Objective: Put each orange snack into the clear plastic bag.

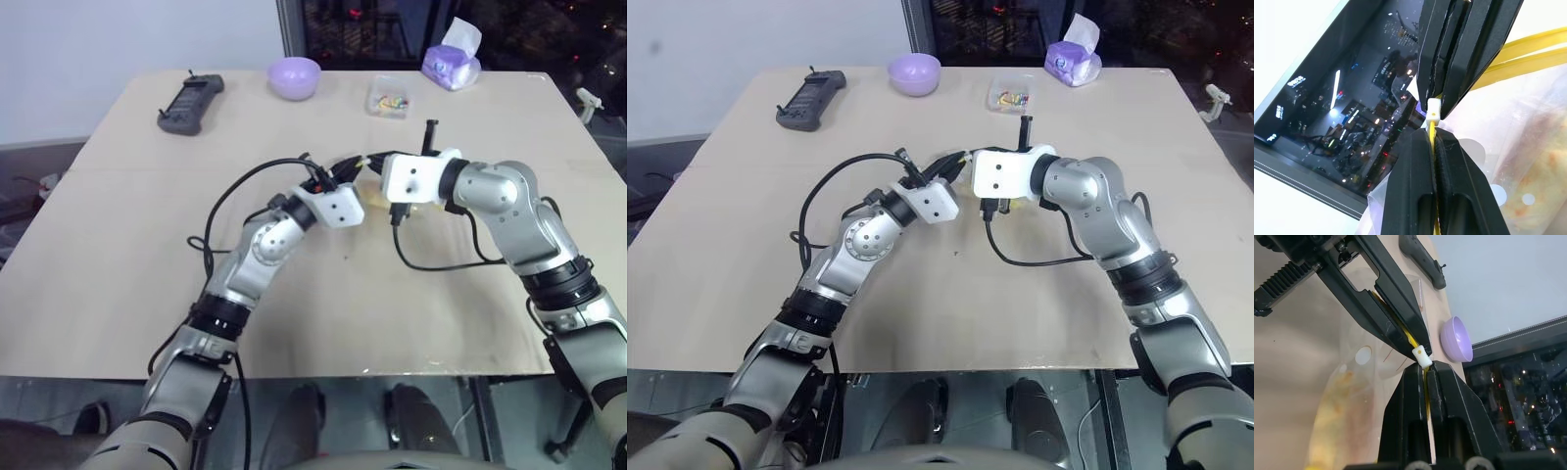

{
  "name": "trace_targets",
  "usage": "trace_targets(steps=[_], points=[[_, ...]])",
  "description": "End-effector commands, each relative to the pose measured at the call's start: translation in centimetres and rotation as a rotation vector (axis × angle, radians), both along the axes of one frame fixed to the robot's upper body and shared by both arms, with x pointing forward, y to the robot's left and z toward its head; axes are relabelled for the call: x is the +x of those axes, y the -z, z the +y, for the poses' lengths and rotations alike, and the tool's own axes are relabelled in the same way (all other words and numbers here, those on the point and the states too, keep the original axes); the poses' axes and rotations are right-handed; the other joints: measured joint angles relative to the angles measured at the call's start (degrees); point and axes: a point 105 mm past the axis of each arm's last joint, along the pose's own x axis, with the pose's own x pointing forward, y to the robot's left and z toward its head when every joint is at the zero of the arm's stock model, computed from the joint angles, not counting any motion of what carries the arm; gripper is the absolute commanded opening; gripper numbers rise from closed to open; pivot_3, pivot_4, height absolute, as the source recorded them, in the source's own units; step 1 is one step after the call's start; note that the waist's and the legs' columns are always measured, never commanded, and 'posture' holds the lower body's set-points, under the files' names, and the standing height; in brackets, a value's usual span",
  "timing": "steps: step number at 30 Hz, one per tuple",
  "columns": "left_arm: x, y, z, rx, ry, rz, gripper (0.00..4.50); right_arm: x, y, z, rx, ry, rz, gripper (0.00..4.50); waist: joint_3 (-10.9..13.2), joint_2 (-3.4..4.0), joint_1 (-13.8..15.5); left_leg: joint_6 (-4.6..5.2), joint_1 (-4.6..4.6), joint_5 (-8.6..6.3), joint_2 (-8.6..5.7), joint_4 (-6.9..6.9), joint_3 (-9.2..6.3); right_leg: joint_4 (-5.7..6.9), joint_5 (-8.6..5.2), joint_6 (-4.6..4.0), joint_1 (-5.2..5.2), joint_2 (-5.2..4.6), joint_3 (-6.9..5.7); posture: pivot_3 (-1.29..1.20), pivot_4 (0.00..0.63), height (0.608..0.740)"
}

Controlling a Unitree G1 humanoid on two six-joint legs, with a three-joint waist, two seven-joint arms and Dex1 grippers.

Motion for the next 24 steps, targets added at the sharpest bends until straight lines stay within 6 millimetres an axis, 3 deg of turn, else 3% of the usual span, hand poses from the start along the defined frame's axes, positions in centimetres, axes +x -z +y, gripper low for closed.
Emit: trace_targets(steps=[1, 3, 10, 13, 14, 24], points=[[-0.38, -1.66, -0.4, -0.018, 0.019, -0.062, 0.0, -0.79, -1.64, 0.28, 0.009, -0.037, -0.066, 1.32, 0.0, 0.0, 0.0, 0.0, 0.0, 0.0, 0.0, 0.0, 0.0, 0.0, 0.0, 0.0, 0.0, 0.0, 0.0, 0.0, 0.15, 0.74], [-0.39, -1.65, -0.4, -0.018, 0.019, -0.062, 0.0, -0.84, -1.56, 0.3, -0.001, -0.042, -0.067, 2.24, 0.0, 0.0, 0.0, 0.0, 0.0, 0.0, 0.0, 0.0, 0.0, 0.0, 0.0, 0.0, 0.0, 0.0, 0.0, 0.0, 0.15, 0.74], [-0.39, -1.6, -0.38, -0.018, 0.018, -0.062, 0.0, -0.99, -1.57, 0.37, -0.032, -0.056, -0.092, 2.24, 0.0, 0.0, -0.01, 0.0, 0.0, 0.0, 0.0, 0.0, 0.0, 0.0, 0.0, 0.0, 0.0, 0.0, 0.0, 0.0, 0.15, 0.74], [-0.41, -1.6, -0.39, -0.018, 0.018, -0.062, 0.0, -0.91, -1.59, 0.34, -0.033, -0.055, -0.096, 1.5, 0.0, 0.0, 0.0, -0.01, 0.0, 0.0, 0.0, 0.0, 0.0, 0.0, 0.0, 0.0, 0.0, 0.0, 0.0, 0.0, 0.15, 0.74], [-0.44, -1.61, -0.38, -0.018, 0.018, -0.062, 0.0, -0.89, -1.56, 0.34, -0.034, -0.054, -0.096, 1.08, 0.0, 0.0, 0.0, -0.01, 0.0, 0.0, 0.0, 0.0, 0.0, 0.0, 0.0, 0.0, 0.0, 0.0, 0.0, 0.0, 0.15, 0.74], [-0.51, -1.61, -0.46, -0.013, 0.023, -0.064, 0.0, -0.68, -1.51, 0.33, -0.033, -0.04, -0.101, 1.08, 0.0, 0.0, 0.0, -0.01, 0.0, 0.0, 0.0, 0.0, 0.0, 0.0, 0.0, 0.0, 0.0, 0.0, 0.0, 0.0, 0.15, 0.74]])
